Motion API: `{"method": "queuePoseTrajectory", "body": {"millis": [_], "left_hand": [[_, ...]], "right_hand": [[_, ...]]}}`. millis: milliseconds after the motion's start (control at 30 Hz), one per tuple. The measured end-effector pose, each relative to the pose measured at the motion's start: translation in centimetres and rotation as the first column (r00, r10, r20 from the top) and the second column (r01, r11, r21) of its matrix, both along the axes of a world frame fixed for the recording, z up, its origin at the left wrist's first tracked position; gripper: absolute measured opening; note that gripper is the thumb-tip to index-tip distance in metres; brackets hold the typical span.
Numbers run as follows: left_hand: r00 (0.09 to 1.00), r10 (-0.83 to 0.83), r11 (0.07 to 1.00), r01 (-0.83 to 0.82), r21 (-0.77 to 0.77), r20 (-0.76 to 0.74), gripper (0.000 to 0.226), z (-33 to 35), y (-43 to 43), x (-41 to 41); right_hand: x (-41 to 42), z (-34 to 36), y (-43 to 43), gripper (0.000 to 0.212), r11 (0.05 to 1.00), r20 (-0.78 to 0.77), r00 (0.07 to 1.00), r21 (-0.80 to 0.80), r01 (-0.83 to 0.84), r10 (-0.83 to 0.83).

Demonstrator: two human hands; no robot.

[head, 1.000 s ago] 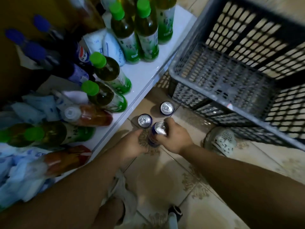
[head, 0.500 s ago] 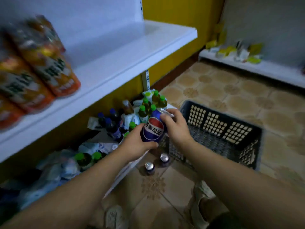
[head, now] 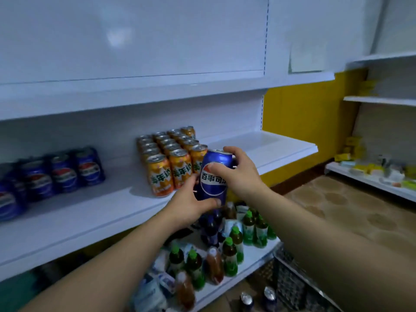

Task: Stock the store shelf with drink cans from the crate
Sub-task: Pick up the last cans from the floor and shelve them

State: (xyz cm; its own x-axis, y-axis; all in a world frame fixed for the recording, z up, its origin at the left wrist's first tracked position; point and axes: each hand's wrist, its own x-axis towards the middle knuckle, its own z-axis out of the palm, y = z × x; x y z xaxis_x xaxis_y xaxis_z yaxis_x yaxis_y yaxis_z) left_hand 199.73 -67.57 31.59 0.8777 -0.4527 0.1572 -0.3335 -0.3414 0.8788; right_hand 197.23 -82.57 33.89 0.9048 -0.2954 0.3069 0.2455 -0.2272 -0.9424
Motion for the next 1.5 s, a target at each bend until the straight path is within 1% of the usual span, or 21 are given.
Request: {"method": "queuePoseTrajectory", "body": {"millis": [100, 200, 300, 467, 567, 633, 700, 767, 867, 933, 1133, 1267, 1367, 1500], "left_hand": [[0.998, 0.069, 0.996, -0.070, 0.058, 0.006, 0.071, 1.4, 4.3, -0.5], [0.987, 0.160, 0.979, -0.161, 0.123, 0.014, 0.078, 1.8, 9.0, -0.9], [0.965, 0.263, 0.946, -0.262, 0.189, 0.018, 0.082, 1.8, 13.7, -1.3], [0.904, 0.428, 0.868, -0.412, 0.276, 0.003, 0.084, 1.4, 21.5, -1.5], [0.858, 0.513, 0.797, -0.478, 0.369, 0.003, 0.078, 0.7, 26.3, -1.2], [0.827, 0.561, 0.722, -0.510, 0.467, 0.037, 0.076, 0.1, 29.4, -0.8], [0.804, 0.591, 0.661, -0.528, 0.533, 0.064, 0.074, -0.4, 31.9, -0.2], [0.793, 0.603, 0.602, -0.525, 0.602, 0.089, 0.072, -1.0, 34.0, 0.6], [0.786, 0.605, 0.487, -0.492, 0.722, 0.128, 0.072, -2.2, 36.9, 2.4], [0.778, 0.615, 0.433, -0.470, 0.769, 0.129, 0.073, -3.0, 38.4, 3.7], [0.760, 0.628, 0.330, -0.456, 0.826, 0.169, 0.075, -4.2, 39.6, 6.7], [0.746, 0.634, 0.315, -0.489, 0.813, 0.204, 0.078, -5.1, 39.9, 7.5], [0.745, 0.633, 0.322, -0.501, 0.803, 0.211, 0.079, -5.6, 40.1, 7.6], [0.736, 0.639, 0.327, -0.524, 0.786, 0.225, 0.079, -5.7, 40.1, 7.6]], "right_hand": [[0.6, 1.6, 3.6, 0.063, 0.996, 0.025, 0.996, -0.020, -0.085, 0.085], [1.4, 2.2, 7.4, 0.067, 0.985, 0.032, 0.985, -0.036, -0.169, 0.170], [2.2, 2.7, 11.4, 0.068, 0.961, 0.034, 0.961, -0.049, -0.272, 0.274], [4.5, 2.8, 18.2, 0.071, 0.904, -0.012, 0.906, -0.061, -0.423, 0.423], [5.8, 2.4, 22.0, 0.070, 0.873, -0.028, 0.876, -0.066, -0.482, 0.482], [6.7, 2.1, 24.3, 0.066, 0.855, -0.042, 0.857, -0.060, -0.516, 0.514], [7.8, 1.6, 26.3, 0.067, 0.839, -0.060, 0.841, -0.060, -0.541, 0.538], [9.0, 1.0, 28.0, 0.068, 0.823, -0.081, 0.825, -0.064, -0.564, 0.559], [10.7, 0.2, 30.2, 0.068, 0.807, -0.102, 0.810, -0.073, -0.586, 0.578], [11.9, -0.6, 31.3, 0.070, 0.802, -0.116, 0.804, -0.077, -0.592, 0.583], [15.3, -3.2, 34.1, 0.060, 0.790, -0.130, 0.791, -0.072, -0.609, 0.598], [17.7, -3.5, 36.1, 0.066, 0.758, -0.132, 0.761, -0.082, -0.647, 0.636], [19.3, -3.3, 37.9, 0.074, 0.739, -0.146, 0.748, -0.122, -0.663, 0.647], [21.6, -3.2, 39.8, 0.083, 0.745, -0.167, 0.780, -0.234, -0.625, 0.603]]}}
